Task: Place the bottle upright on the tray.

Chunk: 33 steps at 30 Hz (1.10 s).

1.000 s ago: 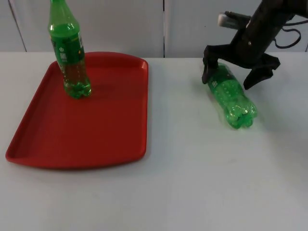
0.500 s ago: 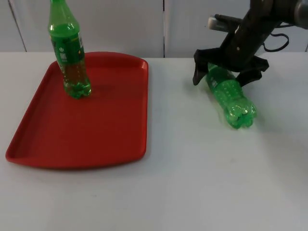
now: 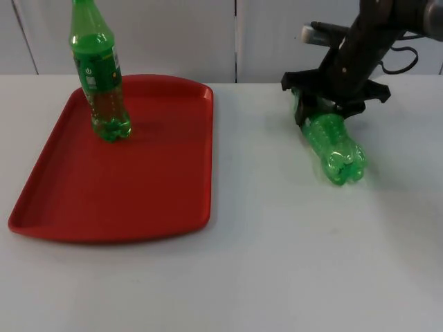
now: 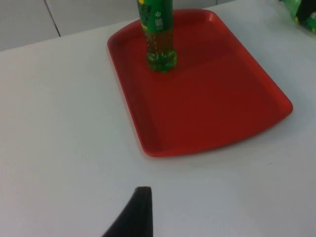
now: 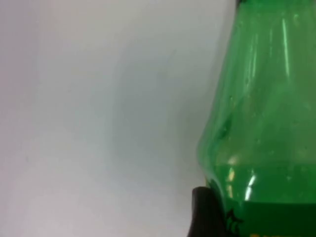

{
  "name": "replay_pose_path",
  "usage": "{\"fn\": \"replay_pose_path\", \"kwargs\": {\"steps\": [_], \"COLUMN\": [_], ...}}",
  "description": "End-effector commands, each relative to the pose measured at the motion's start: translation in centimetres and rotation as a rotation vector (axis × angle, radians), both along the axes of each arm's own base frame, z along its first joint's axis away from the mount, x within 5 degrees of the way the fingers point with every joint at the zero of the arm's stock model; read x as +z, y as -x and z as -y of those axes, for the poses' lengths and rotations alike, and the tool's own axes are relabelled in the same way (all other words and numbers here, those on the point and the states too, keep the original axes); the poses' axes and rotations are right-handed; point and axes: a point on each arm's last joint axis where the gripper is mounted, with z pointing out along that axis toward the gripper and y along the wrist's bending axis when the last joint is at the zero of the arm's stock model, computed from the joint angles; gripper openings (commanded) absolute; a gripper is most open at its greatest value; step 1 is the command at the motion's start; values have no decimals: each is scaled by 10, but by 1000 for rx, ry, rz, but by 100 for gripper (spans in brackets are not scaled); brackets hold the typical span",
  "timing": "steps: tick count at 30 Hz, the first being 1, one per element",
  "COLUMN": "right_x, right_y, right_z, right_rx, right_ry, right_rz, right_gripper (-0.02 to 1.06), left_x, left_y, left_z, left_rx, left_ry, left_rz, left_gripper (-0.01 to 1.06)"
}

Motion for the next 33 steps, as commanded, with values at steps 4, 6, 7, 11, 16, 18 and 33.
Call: {"fn": "replay_pose_path", "kwargs": {"steps": [4, 6, 7, 11, 16, 18, 33], "right_x": [15, 26, 32, 58, 117, 150, 275], "right_y": [-1, -1, -1, 1, 7, 13, 93], "right_z": [1, 0, 0, 1, 0, -2, -111], "right_rx": [6, 5, 5, 12, 35, 63, 312], "right_ry": [26, 17, 12, 0, -32, -40, -140], "right_rz": [39, 61, 71, 114, 248, 332, 846], "right_gripper": [0, 0, 0, 0, 0, 0, 0], "left_x": [-1, -1, -1, -1, -1, -1, -1], "left_y": [0, 0, 0, 0, 0, 0, 0], "left_z": [0, 0, 0, 0, 0, 0, -1], "left_rx": [-1, -1, -1, -1, -1, -1, 1], "left_ry": [1, 1, 1, 1, 1, 1, -1], "left_rz": [2, 2, 2, 2, 2, 2, 3], "left_gripper": [105, 105, 105, 105, 105, 105, 105]}}
